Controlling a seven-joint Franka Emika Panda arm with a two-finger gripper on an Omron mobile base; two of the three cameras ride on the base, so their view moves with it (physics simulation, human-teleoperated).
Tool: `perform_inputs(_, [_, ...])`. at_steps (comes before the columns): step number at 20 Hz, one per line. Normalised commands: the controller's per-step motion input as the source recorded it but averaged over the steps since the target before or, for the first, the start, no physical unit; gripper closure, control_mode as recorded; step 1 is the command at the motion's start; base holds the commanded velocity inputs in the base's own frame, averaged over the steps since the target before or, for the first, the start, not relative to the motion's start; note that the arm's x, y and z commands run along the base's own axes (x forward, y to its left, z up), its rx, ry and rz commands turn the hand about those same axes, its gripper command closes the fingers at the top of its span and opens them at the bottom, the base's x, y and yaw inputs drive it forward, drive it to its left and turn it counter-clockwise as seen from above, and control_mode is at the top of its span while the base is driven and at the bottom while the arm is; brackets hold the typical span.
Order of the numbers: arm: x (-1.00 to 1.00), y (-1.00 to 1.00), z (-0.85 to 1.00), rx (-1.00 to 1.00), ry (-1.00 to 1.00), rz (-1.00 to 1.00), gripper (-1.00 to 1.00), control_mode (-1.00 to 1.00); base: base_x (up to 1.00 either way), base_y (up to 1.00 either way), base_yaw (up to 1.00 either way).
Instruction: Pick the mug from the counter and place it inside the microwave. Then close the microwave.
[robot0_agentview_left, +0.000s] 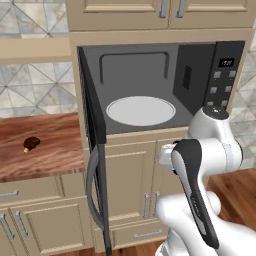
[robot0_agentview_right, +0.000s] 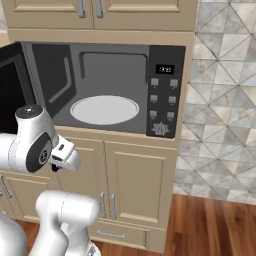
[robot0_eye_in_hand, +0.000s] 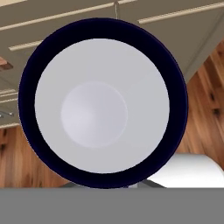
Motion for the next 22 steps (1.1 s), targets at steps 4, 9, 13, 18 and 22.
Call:
perform_inputs(4, [0.00,0.00,0.00,0.00,0.00,0.00,1.00,1.00,-0.01,0.00,-0.07])
perform_inputs(9, [0.00,0.00,0.00,0.00,0.00,0.00,1.00,1.00,0.00,0.00,-0.08])
perform_inputs(13, [0.00,0.00,0.00,0.00,0.00,0.00,1.00,1.00,0.00,0.00,0.00])
perform_inputs(18, [0.00,0.00,0.00,0.00,0.00,0.00,1.00,1.00,0.00,0.00,0.00])
perform_inputs(22, [0.00,0.00,0.00,0.00,0.00,0.00,1.00,1.00,0.00,0.00,0.00])
